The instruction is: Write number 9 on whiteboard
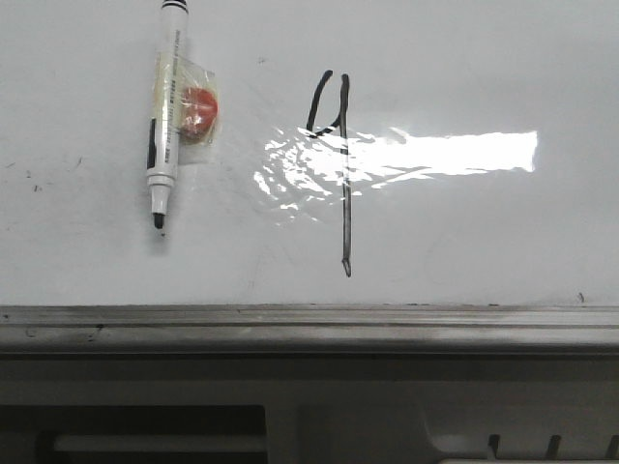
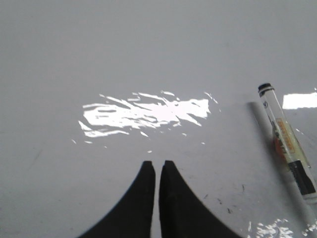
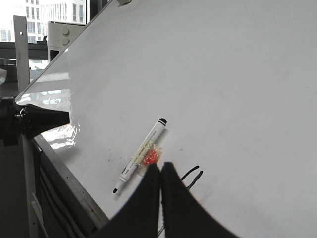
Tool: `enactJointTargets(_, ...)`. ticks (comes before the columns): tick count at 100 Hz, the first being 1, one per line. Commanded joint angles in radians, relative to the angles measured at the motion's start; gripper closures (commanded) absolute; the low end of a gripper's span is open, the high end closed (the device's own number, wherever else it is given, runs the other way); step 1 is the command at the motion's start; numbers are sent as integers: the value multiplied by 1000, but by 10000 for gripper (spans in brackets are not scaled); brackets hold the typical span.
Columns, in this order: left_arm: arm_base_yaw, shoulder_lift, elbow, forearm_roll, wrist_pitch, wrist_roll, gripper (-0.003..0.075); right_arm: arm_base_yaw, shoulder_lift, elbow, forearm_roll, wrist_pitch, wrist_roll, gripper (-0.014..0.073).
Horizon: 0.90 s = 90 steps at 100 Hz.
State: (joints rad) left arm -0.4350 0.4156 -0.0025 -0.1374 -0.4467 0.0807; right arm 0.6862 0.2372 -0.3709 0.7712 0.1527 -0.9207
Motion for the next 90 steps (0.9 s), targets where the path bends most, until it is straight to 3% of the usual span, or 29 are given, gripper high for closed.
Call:
enactJointTargets(1, 73, -47, 13, 130, -2, -107, 738, -6, 9, -24, 0, -65, -5, 667)
enactJointTargets(18, 200, -151, 30, 174, 200, -168, 738, -6, 9, -24, 0, -65, -5, 667)
enactJointTargets(41, 272, -279, 30, 193, 420, -216, 738, -6, 9, -24, 0, -65, -5, 667)
enactJointTargets(73, 285, -383, 30, 180, 706, -237, 738, -6, 9, -24, 0, -65, -5, 667)
enactJointTargets(90, 285, -440, 30, 175, 719, -240, 738, -6, 9, -24, 0, -65, -5, 667)
